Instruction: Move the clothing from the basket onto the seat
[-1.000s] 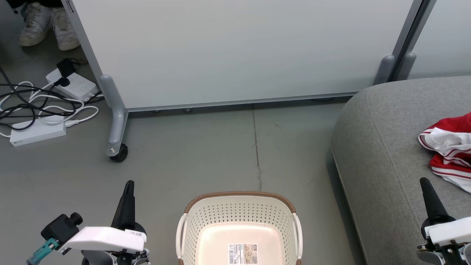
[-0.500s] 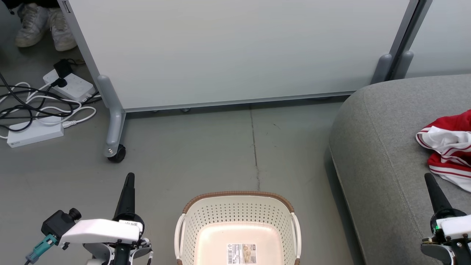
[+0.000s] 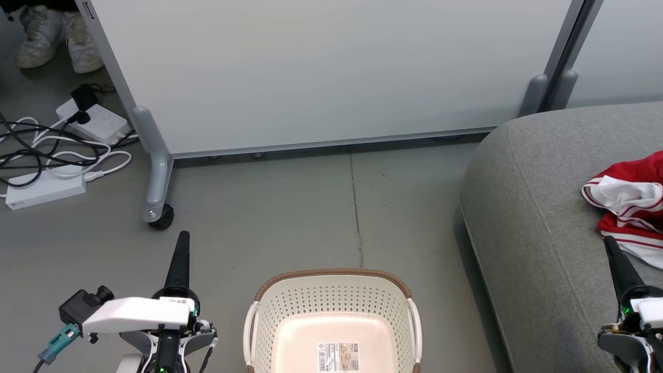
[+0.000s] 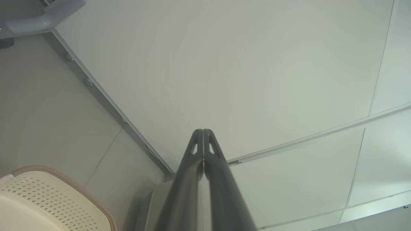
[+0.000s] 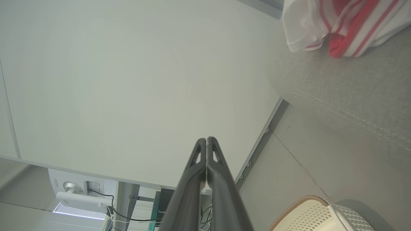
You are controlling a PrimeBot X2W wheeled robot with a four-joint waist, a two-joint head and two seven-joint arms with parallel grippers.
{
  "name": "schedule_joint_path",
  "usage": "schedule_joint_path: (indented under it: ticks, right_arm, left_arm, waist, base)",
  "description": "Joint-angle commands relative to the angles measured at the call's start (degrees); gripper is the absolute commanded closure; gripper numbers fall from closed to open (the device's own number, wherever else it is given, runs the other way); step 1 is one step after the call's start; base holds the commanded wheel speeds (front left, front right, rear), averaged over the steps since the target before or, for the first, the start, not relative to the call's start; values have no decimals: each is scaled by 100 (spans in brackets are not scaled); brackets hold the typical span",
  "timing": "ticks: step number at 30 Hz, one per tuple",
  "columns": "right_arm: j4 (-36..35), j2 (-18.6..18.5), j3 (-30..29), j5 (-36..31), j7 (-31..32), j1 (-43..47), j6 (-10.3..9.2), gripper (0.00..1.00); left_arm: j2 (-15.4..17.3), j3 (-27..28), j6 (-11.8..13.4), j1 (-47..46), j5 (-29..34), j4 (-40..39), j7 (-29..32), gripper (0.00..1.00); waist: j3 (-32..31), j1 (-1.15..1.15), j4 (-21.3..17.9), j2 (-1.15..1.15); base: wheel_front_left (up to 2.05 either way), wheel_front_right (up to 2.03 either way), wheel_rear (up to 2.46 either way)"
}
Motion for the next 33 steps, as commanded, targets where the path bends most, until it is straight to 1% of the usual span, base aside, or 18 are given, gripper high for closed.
schedule_joint_path:
  ticks: [1, 7, 33]
  right_arm:
    - [0, -64, -50, 119, 50, -103, 12, 100]
    - [116, -71, -143, 577, 175, -200, 12, 100]
    - [405, -88, -377, 1642, 472, -443, 14, 100]
  left_arm:
    - [17, 42, -43, -118, -95, -8, 21, 100]
    - [-39, 75, -107, -211, -534, 40, 81, 100]
    - [-155, 145, -269, -423, -1539, 170, 212, 100]
  waist:
    - [0, 0, -2, 0]
    - [5, 0, -32, 0]
    - [18, 0, -113, 0]
  base:
    - [0, 0, 0]
    - [0, 0, 0]
    - [0, 0, 0]
